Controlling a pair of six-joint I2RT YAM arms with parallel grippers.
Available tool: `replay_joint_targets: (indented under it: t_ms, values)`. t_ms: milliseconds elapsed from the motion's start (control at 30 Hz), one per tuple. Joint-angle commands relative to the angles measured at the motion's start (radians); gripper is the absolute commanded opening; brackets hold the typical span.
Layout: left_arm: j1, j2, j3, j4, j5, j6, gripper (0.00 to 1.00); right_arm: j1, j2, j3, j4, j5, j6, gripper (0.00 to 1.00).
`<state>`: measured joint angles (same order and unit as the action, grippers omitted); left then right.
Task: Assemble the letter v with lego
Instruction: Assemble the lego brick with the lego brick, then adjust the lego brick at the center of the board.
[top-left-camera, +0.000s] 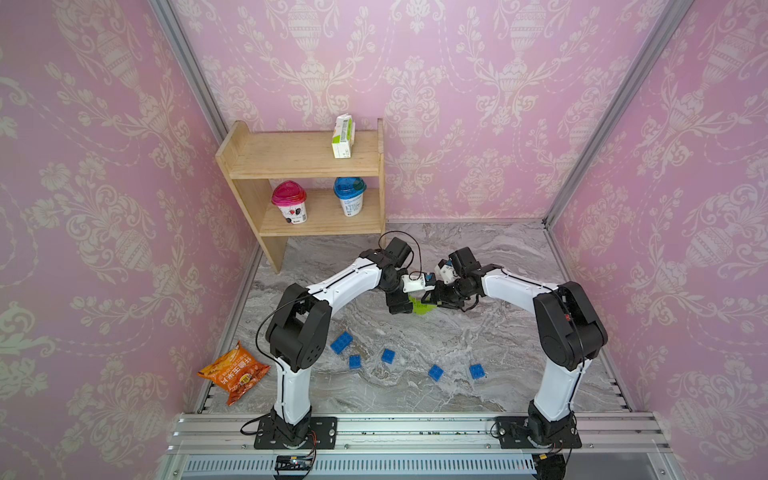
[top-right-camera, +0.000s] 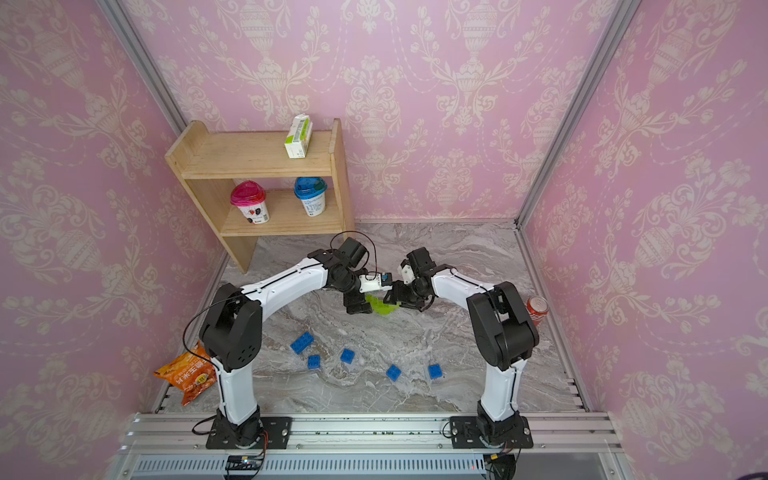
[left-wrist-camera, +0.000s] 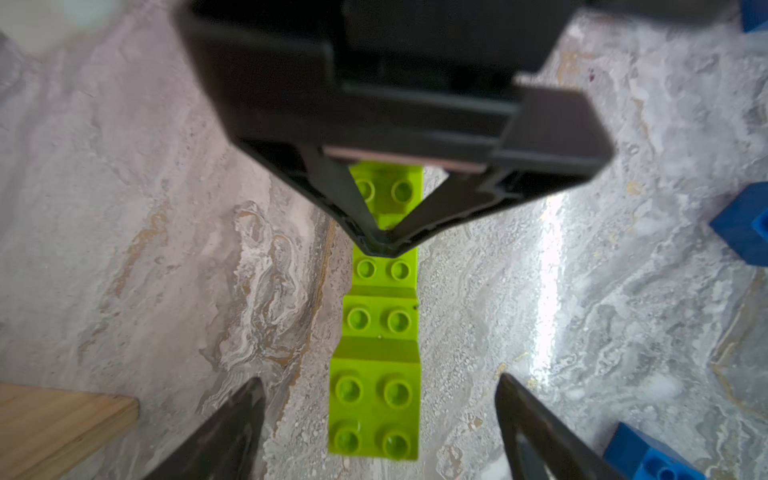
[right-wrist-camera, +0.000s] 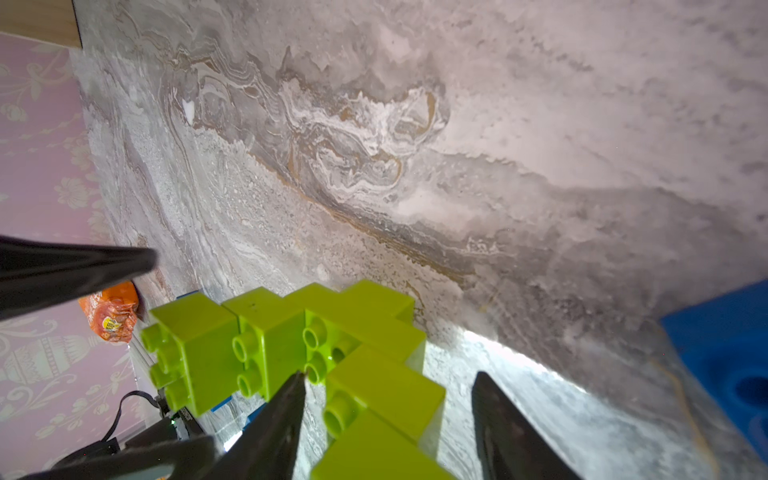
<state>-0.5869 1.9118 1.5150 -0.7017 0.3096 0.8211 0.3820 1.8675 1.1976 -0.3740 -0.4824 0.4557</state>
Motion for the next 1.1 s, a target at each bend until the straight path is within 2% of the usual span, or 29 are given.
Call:
replay_joint_targets:
  t_ms: [0, 233, 400, 533, 600, 733, 767, 867, 967, 1067]
  values:
    - [-0.007, -0.12, -0.06, 0.119, 0.059, -0.073, 0.9, -0.002, -0.048, -0.009, -0.039, 0.018, -0.031, 0.67]
    - [0.005, -0.285, -0.176, 0.287, 0.061, -0.236, 0.93, 0.0, -0.094, 0.026, -0.136, 0.078, -0.106, 0.74]
    - [0.043, -0.38, -0.241, 0.381, 0.054, -0.427, 0.95, -0.003, -0.134, 0.109, -0.306, 0.136, -0.267, 0.83]
    - [0.095, -0.457, -0.294, 0.457, 0.013, -0.665, 0.99, -0.005, -0.182, 0.203, -0.457, 0.21, -0.454, 0.84]
    - [0.127, -0.496, -0.321, 0.479, -0.015, -0.793, 0.99, -0.003, -0.189, 0.256, -0.499, 0.215, -0.589, 0.91]
    - [0.228, -0.576, -0.378, 0.486, -0.051, -1.049, 0.99, 0.022, -0.154, 0.315, -0.532, 0.151, -1.052, 0.94]
    - [0.253, -0.599, -0.4, 0.486, -0.045, -1.083, 0.99, 0.034, -0.13, 0.342, -0.55, 0.148, -1.148, 0.93]
    - [0.313, -0.675, -0.458, 0.462, -0.052, -1.139, 0.99, 0.059, -0.04, 0.43, -0.601, 0.187, -1.324, 0.9]
    - [0.354, -0.738, -0.508, 0.431, -0.048, -1.149, 0.99, 0.085, 0.072, 0.545, -0.678, 0.247, -1.386, 0.89]
    - [0.37, -0.783, -0.541, 0.417, -0.05, -1.144, 0.99, 0.118, 0.135, 0.584, -0.686, 0.254, -1.421, 0.89]
